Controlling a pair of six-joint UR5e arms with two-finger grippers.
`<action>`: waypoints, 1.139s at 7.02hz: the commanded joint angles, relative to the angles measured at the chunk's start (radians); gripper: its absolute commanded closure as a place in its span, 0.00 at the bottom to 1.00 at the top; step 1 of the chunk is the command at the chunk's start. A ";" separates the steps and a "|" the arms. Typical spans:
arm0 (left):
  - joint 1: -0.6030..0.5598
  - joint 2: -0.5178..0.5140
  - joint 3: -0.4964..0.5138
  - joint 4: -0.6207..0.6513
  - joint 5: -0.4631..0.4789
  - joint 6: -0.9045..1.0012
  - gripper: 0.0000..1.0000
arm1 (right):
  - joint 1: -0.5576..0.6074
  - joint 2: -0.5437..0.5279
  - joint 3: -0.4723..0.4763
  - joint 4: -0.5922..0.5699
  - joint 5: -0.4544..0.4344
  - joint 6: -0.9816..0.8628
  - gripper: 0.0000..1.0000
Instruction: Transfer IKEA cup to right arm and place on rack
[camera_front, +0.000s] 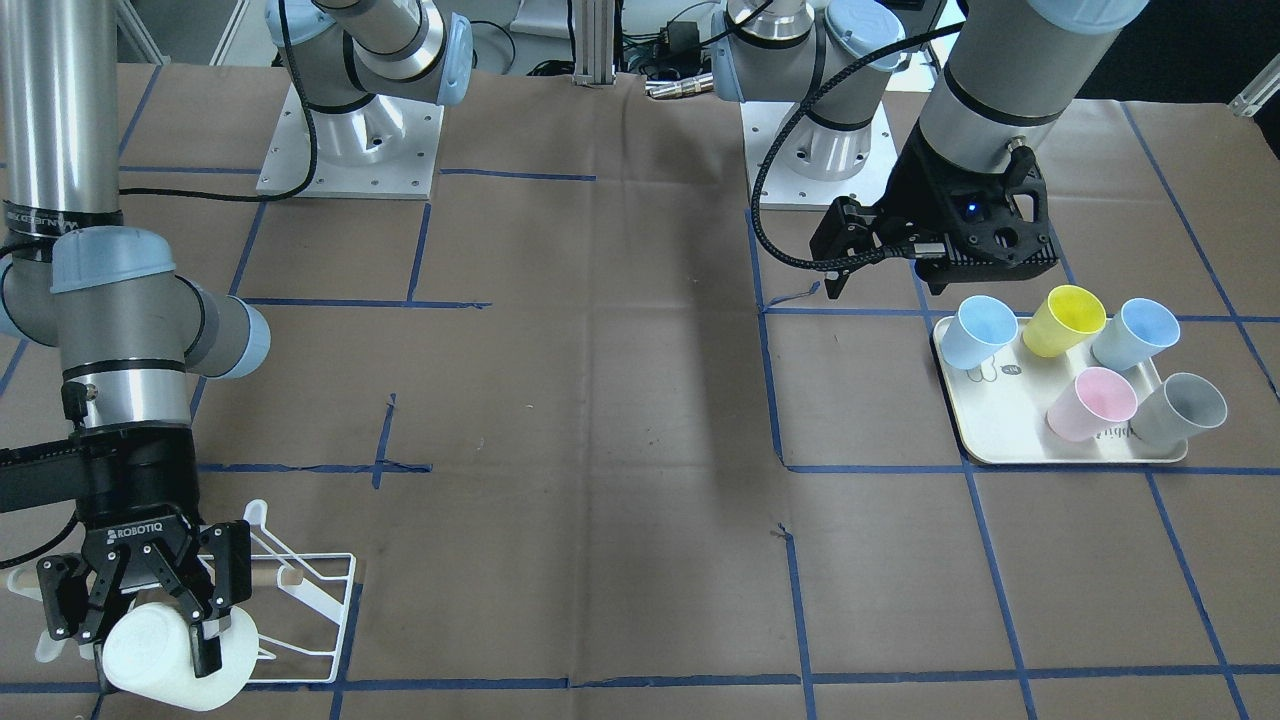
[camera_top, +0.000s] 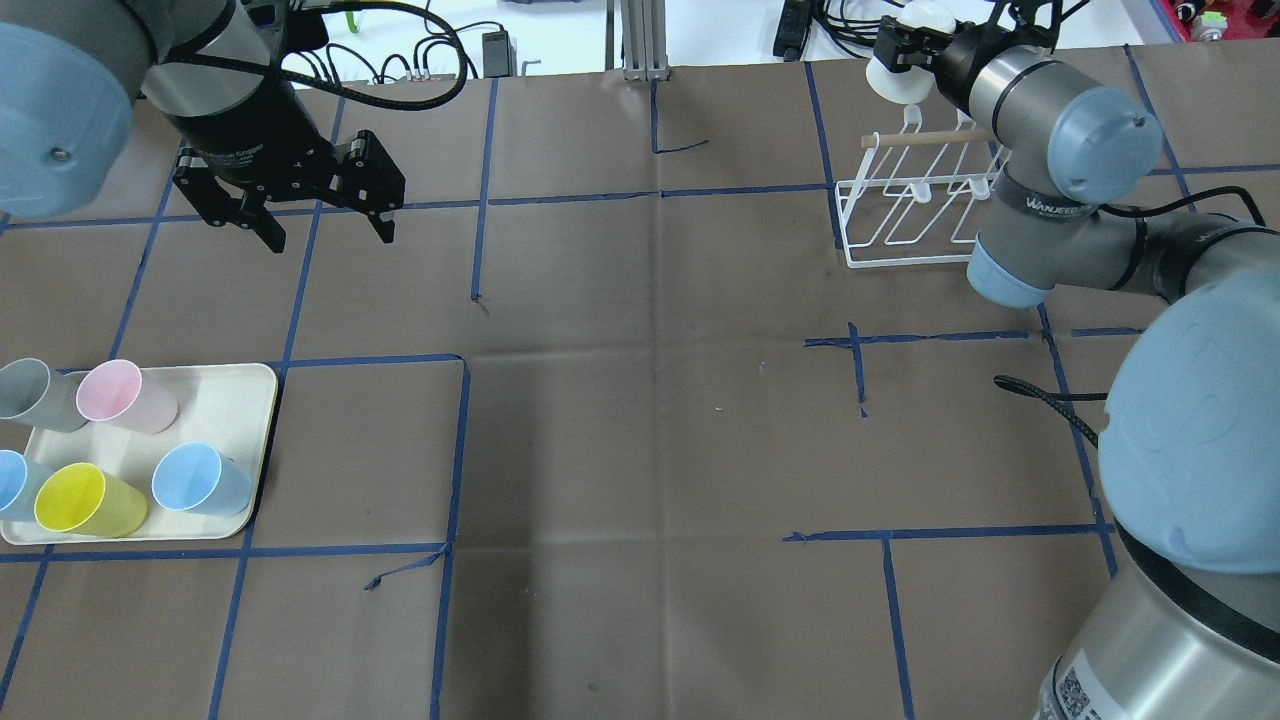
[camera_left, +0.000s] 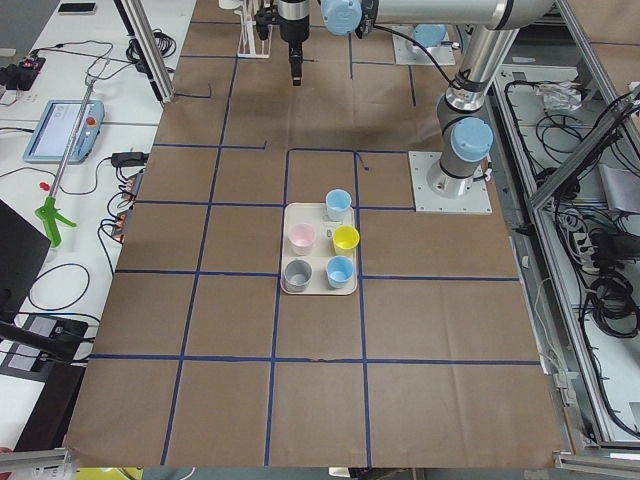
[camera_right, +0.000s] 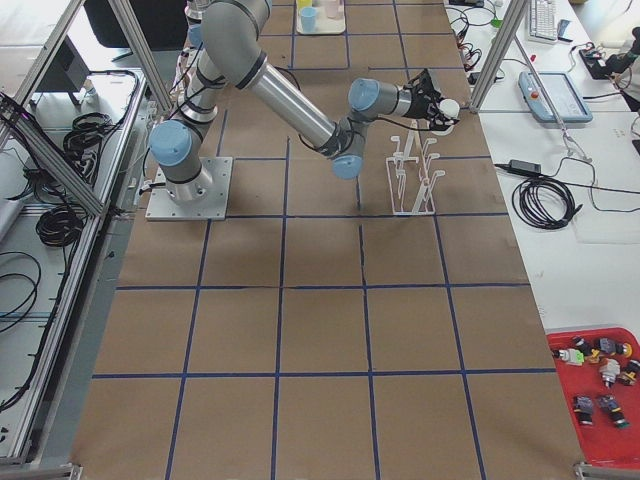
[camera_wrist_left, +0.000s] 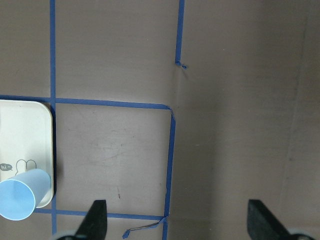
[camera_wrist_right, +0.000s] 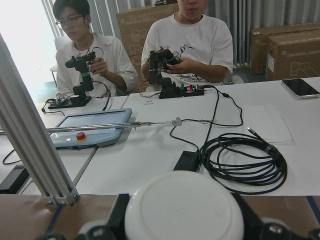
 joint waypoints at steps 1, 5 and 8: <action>0.053 0.012 -0.055 0.006 0.000 0.071 0.01 | -0.023 0.005 0.004 0.002 0.004 -0.001 0.95; 0.351 0.103 -0.259 0.026 0.000 0.393 0.01 | -0.023 0.025 0.033 -0.004 0.004 -0.001 0.95; 0.560 0.134 -0.391 0.106 0.003 0.590 0.02 | -0.021 0.031 0.048 0.000 0.006 -0.003 0.88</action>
